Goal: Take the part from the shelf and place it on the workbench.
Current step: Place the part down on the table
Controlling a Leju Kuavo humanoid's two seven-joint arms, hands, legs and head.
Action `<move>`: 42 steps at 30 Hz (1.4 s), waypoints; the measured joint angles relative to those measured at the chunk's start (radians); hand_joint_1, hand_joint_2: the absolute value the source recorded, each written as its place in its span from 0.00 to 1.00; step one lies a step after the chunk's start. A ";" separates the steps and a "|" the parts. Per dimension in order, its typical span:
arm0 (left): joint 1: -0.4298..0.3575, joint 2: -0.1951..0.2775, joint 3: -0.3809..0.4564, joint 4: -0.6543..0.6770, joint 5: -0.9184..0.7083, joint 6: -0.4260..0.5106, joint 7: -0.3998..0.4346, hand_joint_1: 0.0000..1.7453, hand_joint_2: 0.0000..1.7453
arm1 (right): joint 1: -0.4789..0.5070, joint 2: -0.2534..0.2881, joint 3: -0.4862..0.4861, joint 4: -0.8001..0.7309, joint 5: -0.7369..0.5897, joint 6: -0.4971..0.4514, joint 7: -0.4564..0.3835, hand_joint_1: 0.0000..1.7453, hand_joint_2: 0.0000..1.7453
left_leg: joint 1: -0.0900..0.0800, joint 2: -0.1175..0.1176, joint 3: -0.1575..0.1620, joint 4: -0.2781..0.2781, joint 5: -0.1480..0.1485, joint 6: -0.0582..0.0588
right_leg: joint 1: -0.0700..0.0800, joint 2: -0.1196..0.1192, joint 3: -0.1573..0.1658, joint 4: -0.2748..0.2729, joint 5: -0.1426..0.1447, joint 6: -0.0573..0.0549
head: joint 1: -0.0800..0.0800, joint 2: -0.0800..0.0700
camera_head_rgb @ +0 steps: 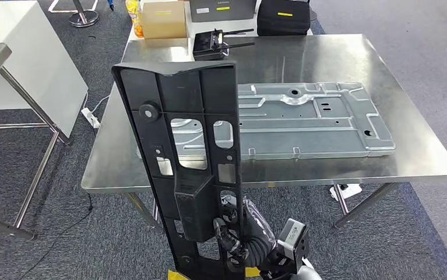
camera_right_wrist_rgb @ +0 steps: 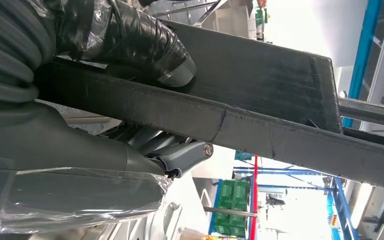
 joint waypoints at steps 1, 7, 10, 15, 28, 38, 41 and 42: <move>0.000 0.000 0.001 0.000 0.000 0.001 0.000 0.00 1.00 | 0.000 0.000 0.000 0.000 -0.002 0.001 0.001 1.00 1.00 | -0.002 0.000 0.010 -0.020 0.001 0.006 | 0.002 -0.001 -0.001 0.003 -0.002 0.006 | 0.000 0.000; 0.002 0.000 0.012 0.000 0.002 0.013 0.000 0.00 1.00 | 0.002 0.000 0.000 0.002 -0.011 0.007 0.004 1.00 1.00 | -0.003 -0.003 0.013 -0.030 0.006 0.043 | -0.004 0.003 -0.052 0.121 -0.076 0.032 | 0.002 0.000; 0.003 -0.001 0.015 0.000 0.006 0.015 0.000 0.00 1.00 | 0.005 0.000 0.000 0.004 -0.011 0.009 0.005 1.00 1.00 | -0.008 -0.004 0.013 -0.029 0.004 0.048 | -0.003 0.006 -0.135 0.283 -0.132 0.033 | 0.002 0.000; 0.003 -0.004 0.016 0.000 0.008 0.015 0.001 0.00 1.00 | 0.005 0.000 0.000 0.006 -0.013 0.009 0.005 1.00 1.00 | -0.019 -0.010 0.018 -0.028 0.002 0.045 | 0.013 0.009 -0.028 0.041 0.001 -0.001 | 0.002 0.000; 0.004 -0.005 0.018 0.000 0.009 0.018 0.000 0.00 1.00 | 0.006 0.000 0.000 0.007 -0.015 0.014 0.006 1.00 1.00 | 0.001 -0.003 -0.061 0.138 -0.051 -0.010 | 0.004 0.000 0.005 -0.018 0.011 -0.020 | 0.000 0.000; -0.001 -0.004 0.020 0.000 0.001 0.021 -0.003 0.00 1.00 | 0.007 0.000 0.000 0.005 -0.022 0.023 0.006 1.00 1.00 | -0.003 -0.003 0.028 -0.035 -0.002 0.043 | 0.002 0.006 -0.062 0.142 -0.084 0.027 | 0.001 0.000; 0.000 -0.003 0.020 0.000 0.000 0.023 -0.003 0.00 1.00 | 0.013 -0.001 0.000 0.004 -0.022 0.024 0.006 1.00 1.00 | -0.005 -0.004 0.031 -0.034 -0.007 0.048 | 0.002 0.007 -0.152 0.291 -0.121 0.028 | 0.001 0.000; 0.001 -0.003 0.020 0.000 -0.001 0.023 -0.003 0.00 1.00 | 0.015 -0.001 0.000 0.004 -0.022 0.025 0.006 1.00 1.00 | -0.006 -0.005 0.034 -0.034 -0.009 0.048 | 0.002 0.007 -0.151 0.275 -0.096 0.025 | 0.001 0.000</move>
